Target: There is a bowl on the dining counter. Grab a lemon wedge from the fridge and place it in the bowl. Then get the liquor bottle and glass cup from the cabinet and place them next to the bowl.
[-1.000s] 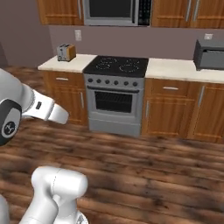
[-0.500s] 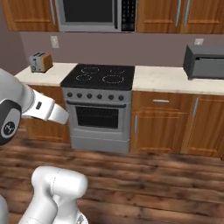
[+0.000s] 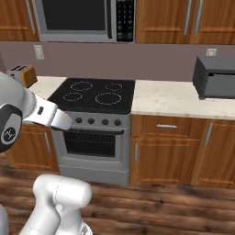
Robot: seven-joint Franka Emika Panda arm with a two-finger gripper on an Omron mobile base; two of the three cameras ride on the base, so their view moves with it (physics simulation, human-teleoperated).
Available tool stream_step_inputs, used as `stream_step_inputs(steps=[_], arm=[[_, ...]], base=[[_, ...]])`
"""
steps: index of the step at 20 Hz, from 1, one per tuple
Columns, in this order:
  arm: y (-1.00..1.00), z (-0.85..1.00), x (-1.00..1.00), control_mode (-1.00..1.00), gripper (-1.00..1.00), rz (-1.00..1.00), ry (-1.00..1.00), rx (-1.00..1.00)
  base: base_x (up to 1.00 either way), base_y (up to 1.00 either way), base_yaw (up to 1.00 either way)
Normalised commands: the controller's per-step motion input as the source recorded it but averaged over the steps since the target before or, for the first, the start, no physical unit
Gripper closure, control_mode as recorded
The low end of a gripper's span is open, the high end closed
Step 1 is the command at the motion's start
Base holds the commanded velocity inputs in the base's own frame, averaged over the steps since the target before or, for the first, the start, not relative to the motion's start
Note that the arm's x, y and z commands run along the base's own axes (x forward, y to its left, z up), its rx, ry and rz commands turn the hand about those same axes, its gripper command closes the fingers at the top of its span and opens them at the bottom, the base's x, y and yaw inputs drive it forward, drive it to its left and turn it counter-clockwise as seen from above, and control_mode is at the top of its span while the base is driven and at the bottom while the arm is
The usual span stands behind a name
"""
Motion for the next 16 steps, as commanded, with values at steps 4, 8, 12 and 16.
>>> stream_step_inputs(steps=[4,8,12,16], arm=[[0.0,0.0,0.0,1.0,-1.0,0.0,0.0,0.0],[0.0,0.0,0.0,1.0,-1.0,0.0,0.0,0.0],[0.0,0.0,0.0,1.0,-1.0,0.0,0.0,0.0],[0.0,0.0,0.0,1.0,-1.0,0.0,0.0,0.0]], base=[[0.67,-0.51,0.0],[0.51,-0.73,0.0],[0.47,-0.83,0.0],[0.7,-0.8,0.0]])
